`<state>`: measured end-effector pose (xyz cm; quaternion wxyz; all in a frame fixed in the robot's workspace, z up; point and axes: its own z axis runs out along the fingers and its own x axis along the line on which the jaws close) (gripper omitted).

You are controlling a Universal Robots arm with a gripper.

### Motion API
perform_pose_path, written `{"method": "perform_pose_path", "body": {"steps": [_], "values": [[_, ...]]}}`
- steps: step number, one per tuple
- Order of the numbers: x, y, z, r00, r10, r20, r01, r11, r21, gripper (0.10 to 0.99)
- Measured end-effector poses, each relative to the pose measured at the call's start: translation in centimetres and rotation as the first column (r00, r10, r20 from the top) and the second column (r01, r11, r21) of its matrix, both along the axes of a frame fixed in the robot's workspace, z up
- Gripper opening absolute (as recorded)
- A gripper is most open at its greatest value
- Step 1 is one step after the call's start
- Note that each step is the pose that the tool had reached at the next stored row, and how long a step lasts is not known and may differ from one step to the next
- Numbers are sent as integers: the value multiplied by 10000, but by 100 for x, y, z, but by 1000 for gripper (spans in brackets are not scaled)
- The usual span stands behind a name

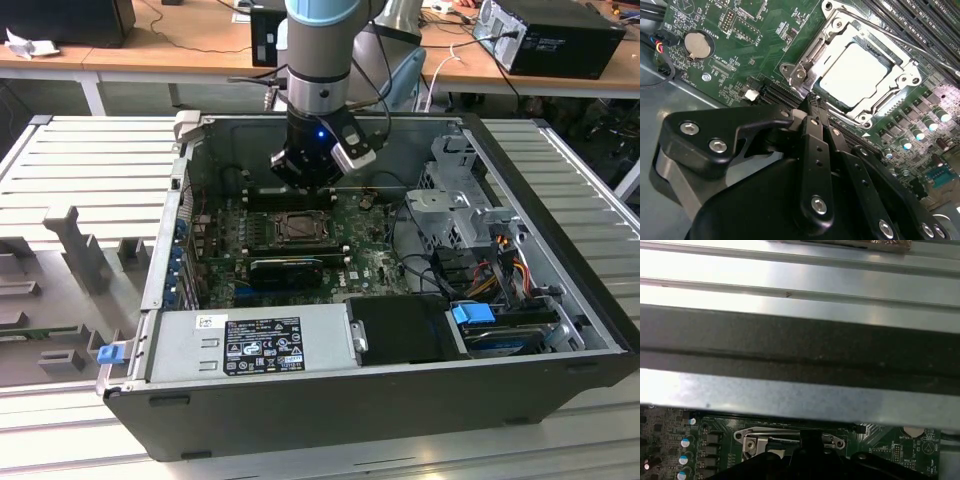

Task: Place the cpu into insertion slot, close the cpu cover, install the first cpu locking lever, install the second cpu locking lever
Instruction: 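Install the second cpu locking lever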

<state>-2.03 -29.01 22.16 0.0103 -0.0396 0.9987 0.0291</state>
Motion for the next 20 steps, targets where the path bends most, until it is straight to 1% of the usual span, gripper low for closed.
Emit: {"method": "perform_pose_path", "body": {"steps": [3,6,10,11,14,16,17,20], "values": [[0,-17,0,10000,1,0,-1,10000,0,106],[0,-47,-1,10000,0,1,0,10000,0,106],[7,-103,-6,10000,0,0,0,10000,0,106],[7,-130,-6,10000,1,0,-1,10000,0,106],[7,-152,-6,10000,1,1,-1,10000,0,106],[6,-187,-6,10000,0,1,0,10000,0,106],[6,-194,-5,10000,-2,0,2,10000,-1,106],[6,-199,39,10000,0,0,0,10000,-1,106]]}}
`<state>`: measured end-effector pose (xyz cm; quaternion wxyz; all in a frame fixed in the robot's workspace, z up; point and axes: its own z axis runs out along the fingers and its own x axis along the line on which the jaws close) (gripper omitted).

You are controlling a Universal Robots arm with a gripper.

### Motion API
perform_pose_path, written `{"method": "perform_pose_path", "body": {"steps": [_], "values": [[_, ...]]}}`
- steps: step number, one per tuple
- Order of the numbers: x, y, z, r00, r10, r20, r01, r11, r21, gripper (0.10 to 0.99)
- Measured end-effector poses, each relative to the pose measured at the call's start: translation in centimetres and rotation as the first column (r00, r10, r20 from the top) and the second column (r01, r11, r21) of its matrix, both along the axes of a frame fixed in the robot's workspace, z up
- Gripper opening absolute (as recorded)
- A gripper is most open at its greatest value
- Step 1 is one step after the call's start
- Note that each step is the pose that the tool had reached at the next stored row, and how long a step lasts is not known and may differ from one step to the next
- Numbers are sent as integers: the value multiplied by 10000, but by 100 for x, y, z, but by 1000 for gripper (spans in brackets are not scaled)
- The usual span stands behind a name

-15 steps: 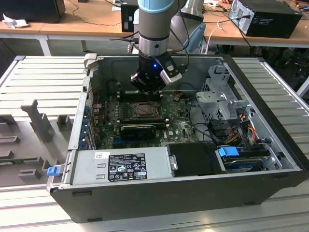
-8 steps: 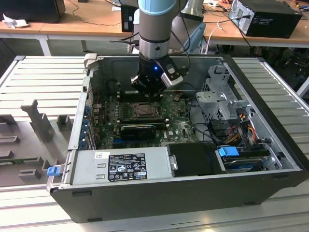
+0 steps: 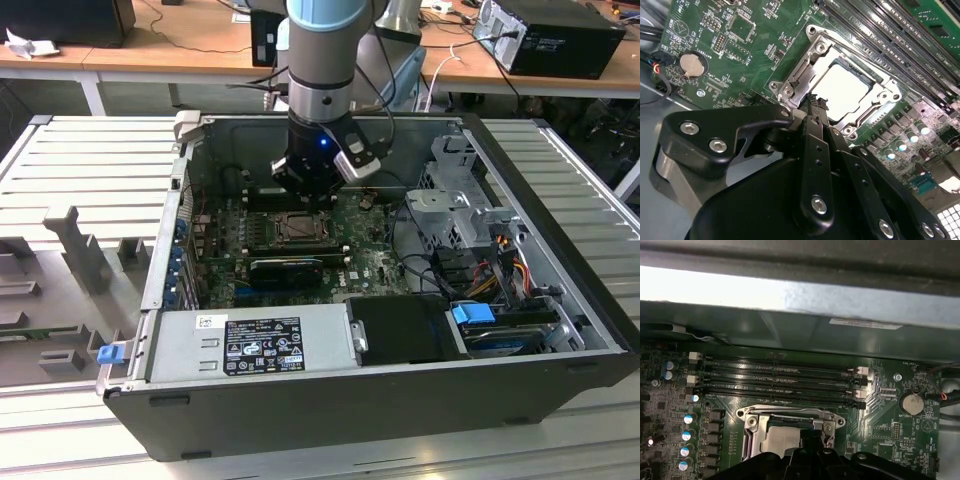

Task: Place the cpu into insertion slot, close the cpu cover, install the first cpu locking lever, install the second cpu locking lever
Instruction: 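Install the second cpu locking lever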

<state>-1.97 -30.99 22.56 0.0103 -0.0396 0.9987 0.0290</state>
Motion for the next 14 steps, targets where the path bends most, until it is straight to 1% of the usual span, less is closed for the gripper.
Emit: {"method": "perform_pose_path", "body": {"steps": [11,14], "values": [[0,-115,3,10000,1,1,-1,10000,0,106],[0,-153,3,10000,0,1,0,10000,0,106]]}}
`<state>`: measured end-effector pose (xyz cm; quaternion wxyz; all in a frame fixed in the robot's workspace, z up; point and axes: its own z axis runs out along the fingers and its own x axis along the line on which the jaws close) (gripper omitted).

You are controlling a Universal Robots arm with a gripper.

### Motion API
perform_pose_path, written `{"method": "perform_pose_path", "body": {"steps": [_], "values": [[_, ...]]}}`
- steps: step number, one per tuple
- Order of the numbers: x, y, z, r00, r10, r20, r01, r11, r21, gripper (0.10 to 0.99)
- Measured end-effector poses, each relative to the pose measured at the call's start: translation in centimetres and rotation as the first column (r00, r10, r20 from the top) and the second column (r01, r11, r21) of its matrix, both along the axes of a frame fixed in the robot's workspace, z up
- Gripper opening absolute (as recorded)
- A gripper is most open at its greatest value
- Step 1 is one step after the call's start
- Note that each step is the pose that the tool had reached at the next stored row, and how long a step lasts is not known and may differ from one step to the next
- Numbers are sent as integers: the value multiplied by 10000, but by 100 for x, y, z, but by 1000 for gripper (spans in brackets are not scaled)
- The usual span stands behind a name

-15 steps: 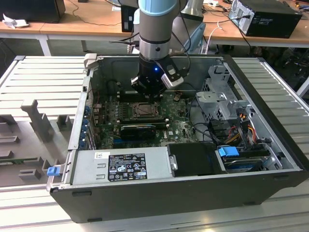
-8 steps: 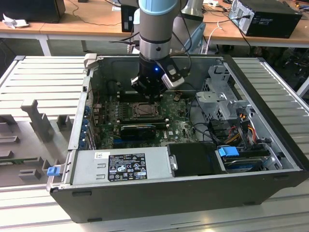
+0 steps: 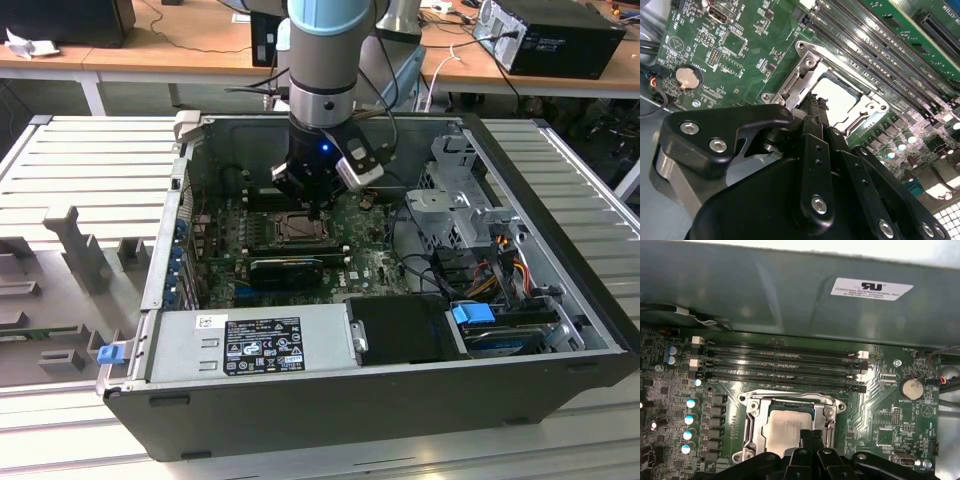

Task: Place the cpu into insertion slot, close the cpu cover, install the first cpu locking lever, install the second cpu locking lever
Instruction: 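Install the second cpu locking lever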

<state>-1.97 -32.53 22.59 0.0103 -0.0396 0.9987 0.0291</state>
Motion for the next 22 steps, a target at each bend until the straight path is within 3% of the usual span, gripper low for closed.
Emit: {"method": "perform_pose_path", "body": {"steps": [22], "values": [[0,-112,21,10000,0,0,0,10000,0,106]]}}
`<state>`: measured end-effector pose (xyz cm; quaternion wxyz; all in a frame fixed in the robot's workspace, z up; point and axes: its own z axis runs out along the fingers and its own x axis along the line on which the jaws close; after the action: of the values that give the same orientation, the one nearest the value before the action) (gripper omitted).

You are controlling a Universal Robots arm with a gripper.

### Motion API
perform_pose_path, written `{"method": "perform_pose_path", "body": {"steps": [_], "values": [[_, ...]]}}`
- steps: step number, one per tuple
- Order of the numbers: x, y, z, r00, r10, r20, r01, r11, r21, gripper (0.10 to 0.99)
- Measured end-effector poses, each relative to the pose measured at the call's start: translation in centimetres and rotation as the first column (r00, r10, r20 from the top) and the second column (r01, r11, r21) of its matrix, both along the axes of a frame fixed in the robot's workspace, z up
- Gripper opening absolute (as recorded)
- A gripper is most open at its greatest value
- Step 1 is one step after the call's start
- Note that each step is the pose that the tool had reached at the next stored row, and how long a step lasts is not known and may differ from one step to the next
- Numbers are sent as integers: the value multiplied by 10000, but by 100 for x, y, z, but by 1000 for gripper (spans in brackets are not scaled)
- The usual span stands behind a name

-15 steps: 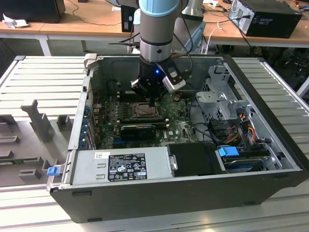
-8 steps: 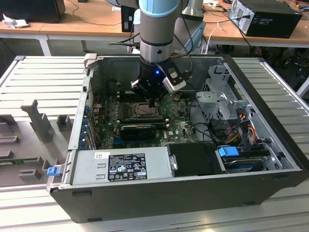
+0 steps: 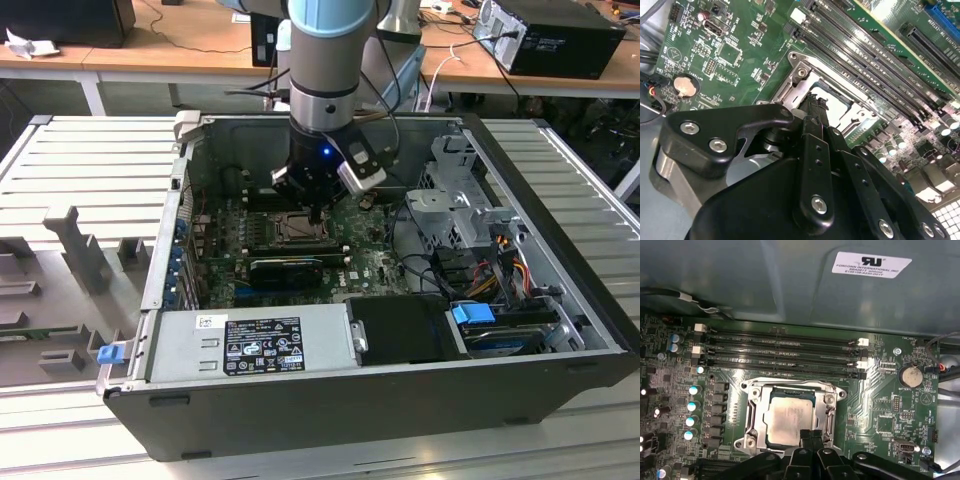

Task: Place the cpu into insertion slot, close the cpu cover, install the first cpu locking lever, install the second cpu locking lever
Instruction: 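Install the second cpu locking lever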

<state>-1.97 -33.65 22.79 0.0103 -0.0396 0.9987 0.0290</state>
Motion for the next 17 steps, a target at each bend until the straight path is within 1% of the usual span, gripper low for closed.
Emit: {"method": "perform_pose_path", "body": {"steps": [4,7,11,13,15,17], "values": [[0,-24,0,10000,0,0,0,10000,1,106],[0,-30,4,10000,0,-1,0,10000,-2,106],[0,-30,50,10000,0,0,0,10000,0,106],[0,-30,108,10000,0,0,0,10000,-4,106],[0,-37,114,10000,1,1,-1,10000,-3,106],[0,-62,114,10000,1,0,-1,10000,-5,106]]}}
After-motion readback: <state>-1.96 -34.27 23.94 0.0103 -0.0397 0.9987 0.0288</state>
